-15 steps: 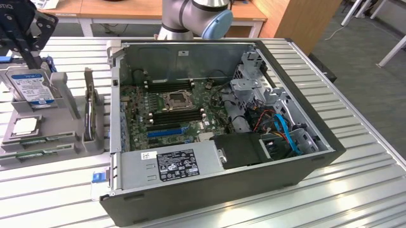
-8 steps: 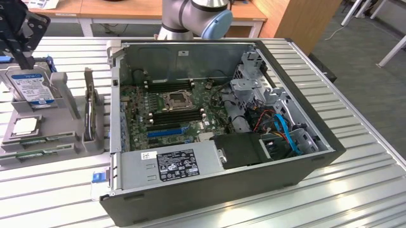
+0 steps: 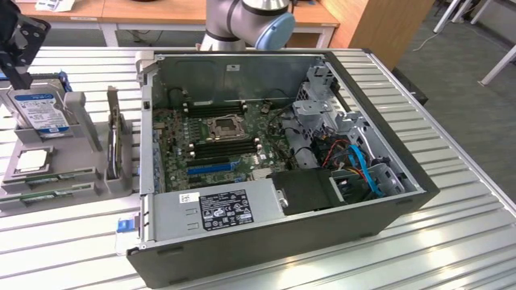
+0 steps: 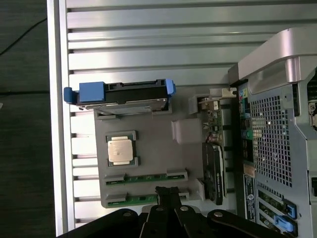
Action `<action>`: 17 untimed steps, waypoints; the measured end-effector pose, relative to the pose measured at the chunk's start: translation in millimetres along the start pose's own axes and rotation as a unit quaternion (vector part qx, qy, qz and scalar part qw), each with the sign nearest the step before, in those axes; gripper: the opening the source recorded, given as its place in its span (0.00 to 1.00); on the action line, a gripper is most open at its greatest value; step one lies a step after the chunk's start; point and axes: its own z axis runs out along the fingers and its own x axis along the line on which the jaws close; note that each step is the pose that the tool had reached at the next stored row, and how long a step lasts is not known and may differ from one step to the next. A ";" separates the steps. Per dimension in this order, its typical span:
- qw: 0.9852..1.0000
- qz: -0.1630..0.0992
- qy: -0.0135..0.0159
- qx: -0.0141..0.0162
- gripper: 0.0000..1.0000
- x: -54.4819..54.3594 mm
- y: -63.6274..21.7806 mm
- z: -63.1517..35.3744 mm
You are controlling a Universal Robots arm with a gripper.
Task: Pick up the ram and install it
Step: 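Reach for the ram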
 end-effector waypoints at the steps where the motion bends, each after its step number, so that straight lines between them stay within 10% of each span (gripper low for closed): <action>1: 1.000 0.000 0.000 0.000 0.10 1.7 -0.1 0.1; 17: 1.000 0.000 0.000 0.000 0.10 4.4 -0.3 0.2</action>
